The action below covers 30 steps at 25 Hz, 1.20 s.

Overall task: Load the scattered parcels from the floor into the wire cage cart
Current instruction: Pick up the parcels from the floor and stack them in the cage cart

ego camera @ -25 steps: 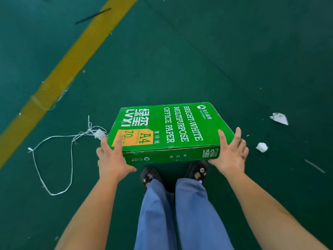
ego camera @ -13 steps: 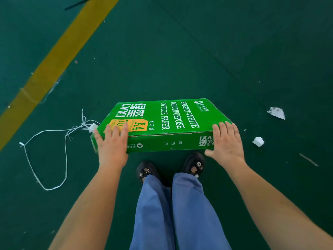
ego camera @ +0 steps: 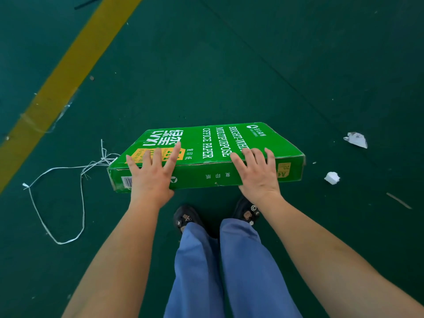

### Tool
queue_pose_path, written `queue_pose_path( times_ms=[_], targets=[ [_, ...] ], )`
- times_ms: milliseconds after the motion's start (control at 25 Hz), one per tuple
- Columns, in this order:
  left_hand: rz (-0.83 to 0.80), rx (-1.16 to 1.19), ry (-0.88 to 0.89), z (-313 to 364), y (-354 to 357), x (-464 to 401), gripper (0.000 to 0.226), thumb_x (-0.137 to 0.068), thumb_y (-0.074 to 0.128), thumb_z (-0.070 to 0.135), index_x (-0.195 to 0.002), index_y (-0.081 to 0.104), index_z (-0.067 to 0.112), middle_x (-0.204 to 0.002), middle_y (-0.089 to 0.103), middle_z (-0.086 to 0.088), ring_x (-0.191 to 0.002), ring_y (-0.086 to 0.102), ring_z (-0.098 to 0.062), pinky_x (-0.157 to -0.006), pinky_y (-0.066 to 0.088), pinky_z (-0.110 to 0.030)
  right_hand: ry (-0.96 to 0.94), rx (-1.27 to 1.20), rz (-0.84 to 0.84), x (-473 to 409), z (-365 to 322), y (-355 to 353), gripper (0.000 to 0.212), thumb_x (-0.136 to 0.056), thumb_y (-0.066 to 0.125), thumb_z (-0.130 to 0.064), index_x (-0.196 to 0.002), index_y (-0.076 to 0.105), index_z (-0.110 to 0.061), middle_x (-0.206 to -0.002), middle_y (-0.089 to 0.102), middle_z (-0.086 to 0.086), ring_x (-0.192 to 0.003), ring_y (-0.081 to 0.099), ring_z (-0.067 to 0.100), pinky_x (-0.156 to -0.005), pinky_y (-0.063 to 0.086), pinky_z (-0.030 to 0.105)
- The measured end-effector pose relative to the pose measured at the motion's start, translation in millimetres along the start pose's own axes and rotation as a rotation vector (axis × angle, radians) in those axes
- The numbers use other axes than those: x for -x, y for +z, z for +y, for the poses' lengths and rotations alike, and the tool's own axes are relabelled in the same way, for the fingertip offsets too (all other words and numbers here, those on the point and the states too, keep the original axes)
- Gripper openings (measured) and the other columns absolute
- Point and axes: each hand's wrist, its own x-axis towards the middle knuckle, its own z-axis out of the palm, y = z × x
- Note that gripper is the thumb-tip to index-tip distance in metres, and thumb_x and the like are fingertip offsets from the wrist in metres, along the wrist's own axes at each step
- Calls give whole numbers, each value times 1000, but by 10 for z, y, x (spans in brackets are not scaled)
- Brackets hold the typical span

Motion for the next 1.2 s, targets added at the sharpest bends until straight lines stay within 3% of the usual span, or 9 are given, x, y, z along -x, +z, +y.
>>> queue_pose_path(
  times_ms=[120,240,480,800,1040,1200],
  targets=[
    [36,-86,136,123,-115,-31,116,-83,67,38,-144,-31,34,-149,26,-6,-130,36,-31,-100,37,-52,10,23,7,-24,70,-107,81,-84,67,-28,-146,15,-27,-146,28,7,-133,28,29,-112,18,51],
    [23,-100,210,288,-338,39,97,-82,66,34,-150,-3,31,-142,35,-4,-121,45,-28,-92,42,-43,46,34,-16,215,237,-235,82,-81,67,-29,-146,17,-26,-143,32,8,-129,33,30,-110,21,51],
    [37,-187,402,481,-1215,923,92,-81,64,25,-151,4,31,-139,39,-3,-121,48,-27,-90,43,-42,237,-132,17,1479,364,-799,79,-79,66,-34,-144,21,-26,-135,39,6,-124,38,28,-107,24,48],
    [165,-610,847,1228,-2698,3203,92,-76,68,21,-147,10,31,-120,48,-3,-105,57,-26,-70,40,-35,744,-484,50,4465,-161,-1550,89,-75,71,-42,-145,18,-25,-134,40,3,-123,40,25,-109,28,45],
    [284,-1017,1194,2414,-2608,5041,97,-72,73,24,-147,12,27,-119,51,-6,-102,62,-29,-68,46,-36,1152,-755,203,6534,-968,-1073,95,-74,73,-46,-149,18,-23,-136,42,3,-123,43,23,-107,33,42],
    [333,-1279,1402,3203,-1782,6375,98,-71,75,28,-146,13,29,-112,54,-3,-97,62,-26,-69,53,-38,1417,-923,280,7766,-1904,-307,97,-73,75,-50,-147,20,-23,-134,43,2,-121,44,23,-106,34,44]
  ],
)
